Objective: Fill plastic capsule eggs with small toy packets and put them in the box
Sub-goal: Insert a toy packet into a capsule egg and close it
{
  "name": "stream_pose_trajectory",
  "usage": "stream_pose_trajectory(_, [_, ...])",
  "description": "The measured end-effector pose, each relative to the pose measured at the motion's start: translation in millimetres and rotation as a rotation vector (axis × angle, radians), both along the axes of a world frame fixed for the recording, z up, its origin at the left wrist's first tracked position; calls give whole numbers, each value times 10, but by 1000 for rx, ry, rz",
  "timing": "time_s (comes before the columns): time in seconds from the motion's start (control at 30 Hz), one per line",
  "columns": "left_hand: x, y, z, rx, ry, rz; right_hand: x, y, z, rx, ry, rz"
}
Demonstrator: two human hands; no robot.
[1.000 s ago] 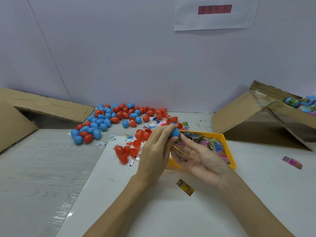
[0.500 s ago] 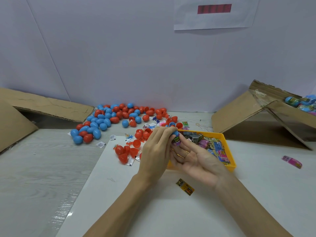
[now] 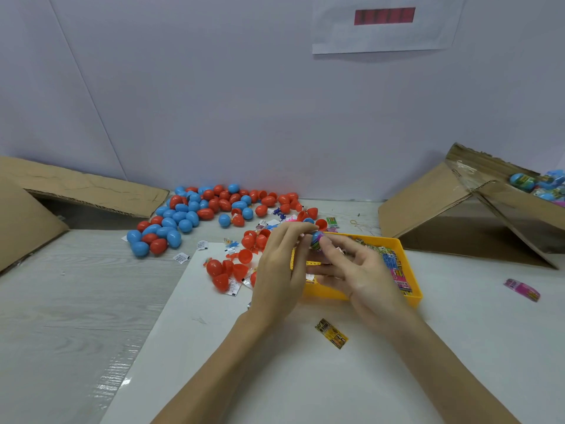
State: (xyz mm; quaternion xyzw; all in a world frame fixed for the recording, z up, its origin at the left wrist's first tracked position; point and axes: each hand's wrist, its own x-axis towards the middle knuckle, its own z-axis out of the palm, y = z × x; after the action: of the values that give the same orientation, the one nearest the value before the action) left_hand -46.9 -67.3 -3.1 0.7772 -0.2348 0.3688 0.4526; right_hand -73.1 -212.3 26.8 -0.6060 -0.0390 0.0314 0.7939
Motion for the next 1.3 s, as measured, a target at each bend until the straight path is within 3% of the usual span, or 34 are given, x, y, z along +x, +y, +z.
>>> stream_pose_trajectory(0.07, [-12, 3, 29, -78, 73, -46, 17, -50, -25, -244, -237, -125])
stream_pose_trajectory(0.13, [-23, 12, 57, -155, 183, -138, 43, -92, -61, -331, -336, -126])
stream_pose_trajectory(0.27, [-24, 36, 89, -197, 296, -215, 68, -130, -95, -372, -353, -59])
stream_pose_trajectory(0.4, [0, 85, 105, -205, 310, -230, 83, -113, -84, -217, -271, -86])
stream_pose_trajectory(0.63, [16, 107, 89, -12, 193, -279, 92, -126, -125, -142, -134, -128])
stream_pose_trajectory(0.8, [33, 109, 53, 76, 75, -167, 102, -109, -171, -118, -115, -114])
stream_pose_trajectory(1.07, [12, 109, 42, 197, -10, -52, 47, 13, -203, -595, -327, -254])
stream_pose_trajectory(1.3, [-26, 37, 32, 183, -63, 8, 29, 36, -225, -643, -356, -414])
